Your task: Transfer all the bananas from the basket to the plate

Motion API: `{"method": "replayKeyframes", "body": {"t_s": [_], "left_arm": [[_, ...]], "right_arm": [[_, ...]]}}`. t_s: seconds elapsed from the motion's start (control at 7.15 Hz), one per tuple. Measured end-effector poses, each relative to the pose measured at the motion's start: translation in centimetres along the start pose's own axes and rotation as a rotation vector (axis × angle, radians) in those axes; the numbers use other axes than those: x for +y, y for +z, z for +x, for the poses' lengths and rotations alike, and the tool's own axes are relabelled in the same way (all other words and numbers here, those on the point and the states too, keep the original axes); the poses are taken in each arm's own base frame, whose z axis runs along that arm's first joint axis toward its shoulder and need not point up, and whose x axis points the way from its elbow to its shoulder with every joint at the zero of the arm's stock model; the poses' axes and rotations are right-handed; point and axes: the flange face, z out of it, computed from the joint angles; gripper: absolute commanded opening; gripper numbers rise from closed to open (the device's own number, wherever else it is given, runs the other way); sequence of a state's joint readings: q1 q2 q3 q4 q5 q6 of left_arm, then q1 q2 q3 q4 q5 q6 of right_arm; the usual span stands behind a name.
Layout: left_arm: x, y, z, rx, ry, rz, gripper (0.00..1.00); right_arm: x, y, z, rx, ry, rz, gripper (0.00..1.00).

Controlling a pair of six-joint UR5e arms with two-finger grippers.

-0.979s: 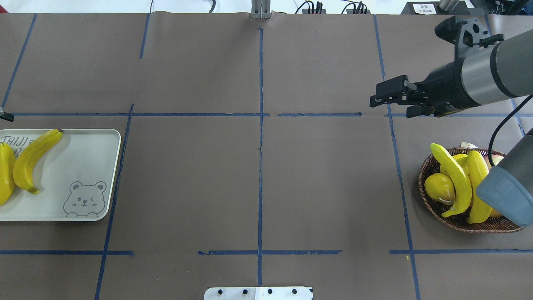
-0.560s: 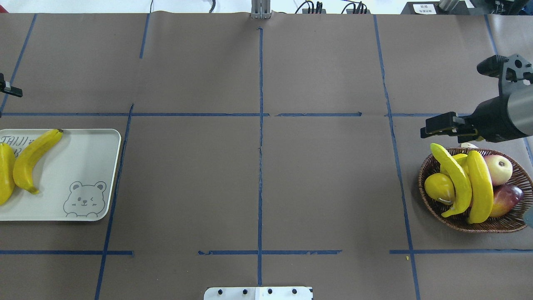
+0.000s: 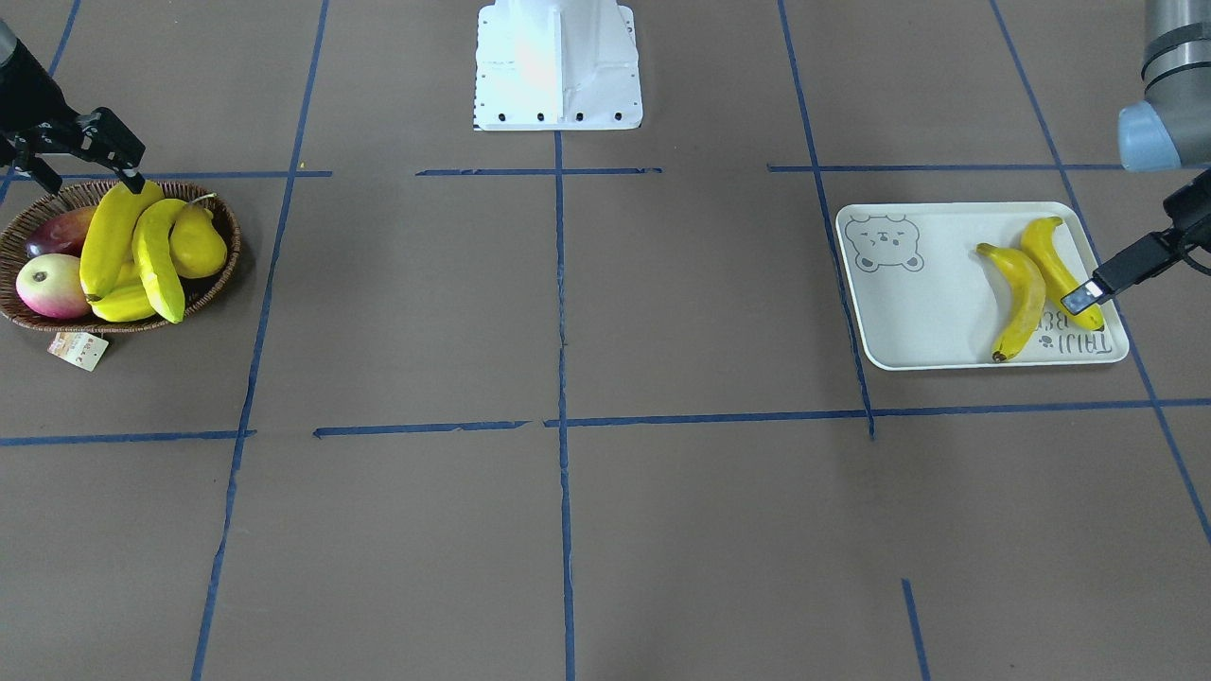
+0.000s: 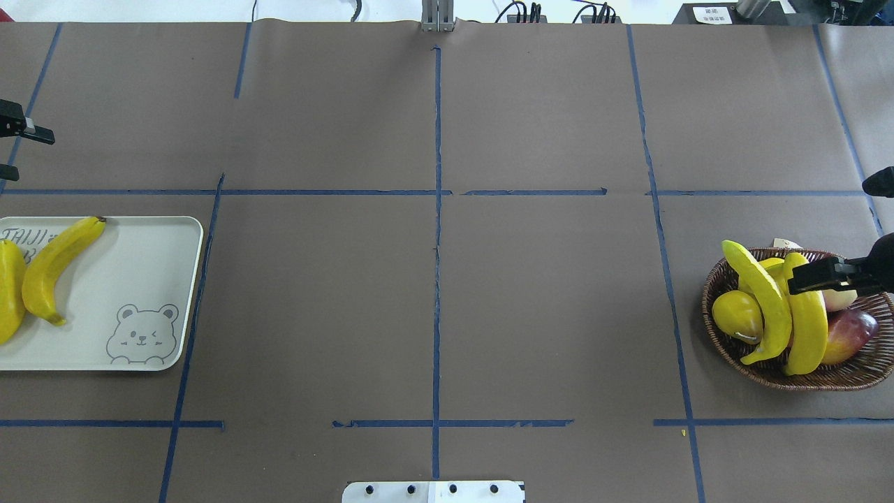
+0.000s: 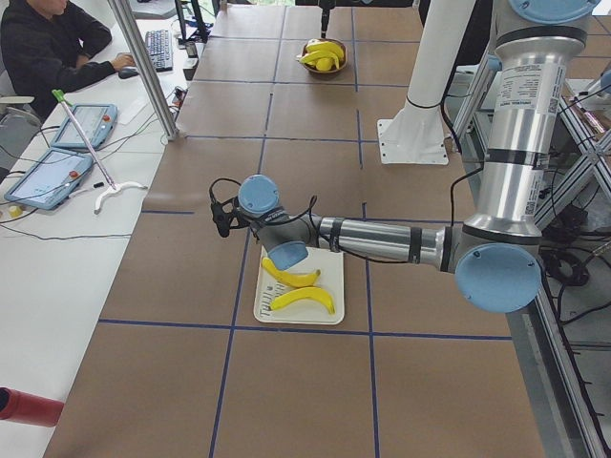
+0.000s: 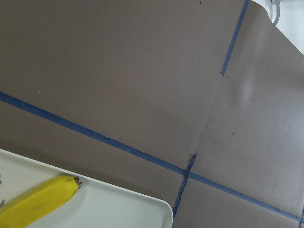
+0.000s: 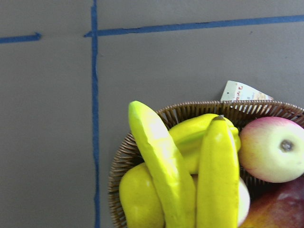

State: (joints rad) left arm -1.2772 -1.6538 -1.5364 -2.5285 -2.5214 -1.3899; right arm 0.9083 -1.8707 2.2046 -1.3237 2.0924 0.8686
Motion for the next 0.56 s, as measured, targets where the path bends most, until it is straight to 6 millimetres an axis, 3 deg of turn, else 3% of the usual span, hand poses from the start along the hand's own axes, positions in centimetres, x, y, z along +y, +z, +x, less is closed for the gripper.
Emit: {"method": "replayKeyframes", "body": {"t_s": [0.28, 0.56], "left_arm": [[0.8, 1.3, 2.3, 0.012, 0.004, -0.024, 0.99], [1.8, 2.4, 4.1, 0.022, 0.005, -0.050, 0.99]], "right_arm": [[0.9, 2.6, 1.0, 0.040, -0.034, -0.053, 1.00], [1.4, 3.8, 0.7, 0.049, -0.051, -0.078, 1.00]]}}
